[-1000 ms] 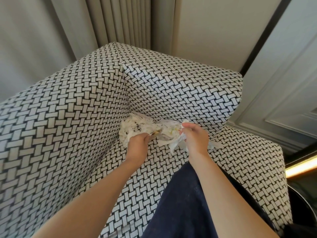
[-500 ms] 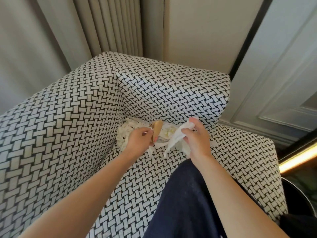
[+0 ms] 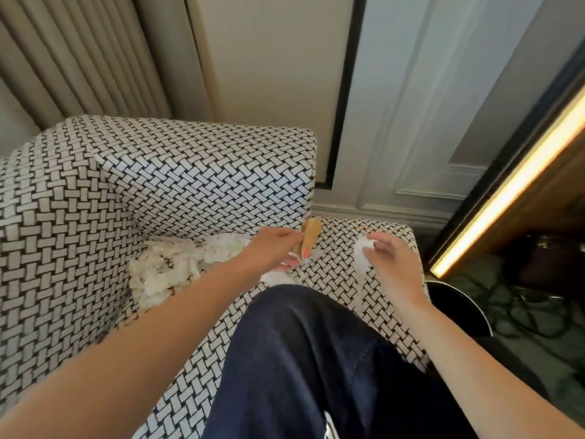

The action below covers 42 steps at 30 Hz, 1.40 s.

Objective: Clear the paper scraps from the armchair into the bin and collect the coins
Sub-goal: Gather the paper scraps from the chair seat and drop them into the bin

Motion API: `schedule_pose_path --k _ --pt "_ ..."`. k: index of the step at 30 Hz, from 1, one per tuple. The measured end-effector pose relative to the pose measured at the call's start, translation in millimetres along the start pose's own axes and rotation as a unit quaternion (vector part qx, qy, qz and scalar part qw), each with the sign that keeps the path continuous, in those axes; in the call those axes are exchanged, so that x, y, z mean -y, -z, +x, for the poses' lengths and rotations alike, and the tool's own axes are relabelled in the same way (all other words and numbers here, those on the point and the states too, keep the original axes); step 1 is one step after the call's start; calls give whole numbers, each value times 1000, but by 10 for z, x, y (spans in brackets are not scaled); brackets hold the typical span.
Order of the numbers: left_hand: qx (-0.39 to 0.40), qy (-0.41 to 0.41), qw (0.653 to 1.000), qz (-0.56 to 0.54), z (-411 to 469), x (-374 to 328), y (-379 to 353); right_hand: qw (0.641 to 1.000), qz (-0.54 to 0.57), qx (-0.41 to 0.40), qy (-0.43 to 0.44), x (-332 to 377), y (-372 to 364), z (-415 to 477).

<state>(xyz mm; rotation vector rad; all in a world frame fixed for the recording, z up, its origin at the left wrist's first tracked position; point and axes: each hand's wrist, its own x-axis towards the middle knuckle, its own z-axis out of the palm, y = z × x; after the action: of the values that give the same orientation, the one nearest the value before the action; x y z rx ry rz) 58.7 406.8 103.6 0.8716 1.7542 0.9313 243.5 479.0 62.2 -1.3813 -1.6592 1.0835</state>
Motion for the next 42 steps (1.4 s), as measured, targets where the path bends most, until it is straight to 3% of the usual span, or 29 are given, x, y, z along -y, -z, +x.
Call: schedule_pose_path --k 5,10,14,21,31,36,42 --pt "68 39 997 5 235 -196 -731 997 -75 -33 17 -291 602 91" --pt "135 91 987 1 373 -266 -1423 988 -111 -104 -32 -634 1152 248" --pt "155 139 978 -22 527 -240 -1910 982 -27 -114 -145 -922 1507 273" --pt "190 164 967 -48 727 -296 -2615 955 51 -137 -259 -1505 1886 297" --pt "199 186 962 -33 843 -273 -2813 920 136 -155 -332 -1766 1867 454" --pt "181 173 968 -32 848 -234 -2721 908 153 -67 -384 -1686 1784 486" --pt "181 163 969 -35 770 -287 -2537 907 139 -21 -398 -1501 1775 402"
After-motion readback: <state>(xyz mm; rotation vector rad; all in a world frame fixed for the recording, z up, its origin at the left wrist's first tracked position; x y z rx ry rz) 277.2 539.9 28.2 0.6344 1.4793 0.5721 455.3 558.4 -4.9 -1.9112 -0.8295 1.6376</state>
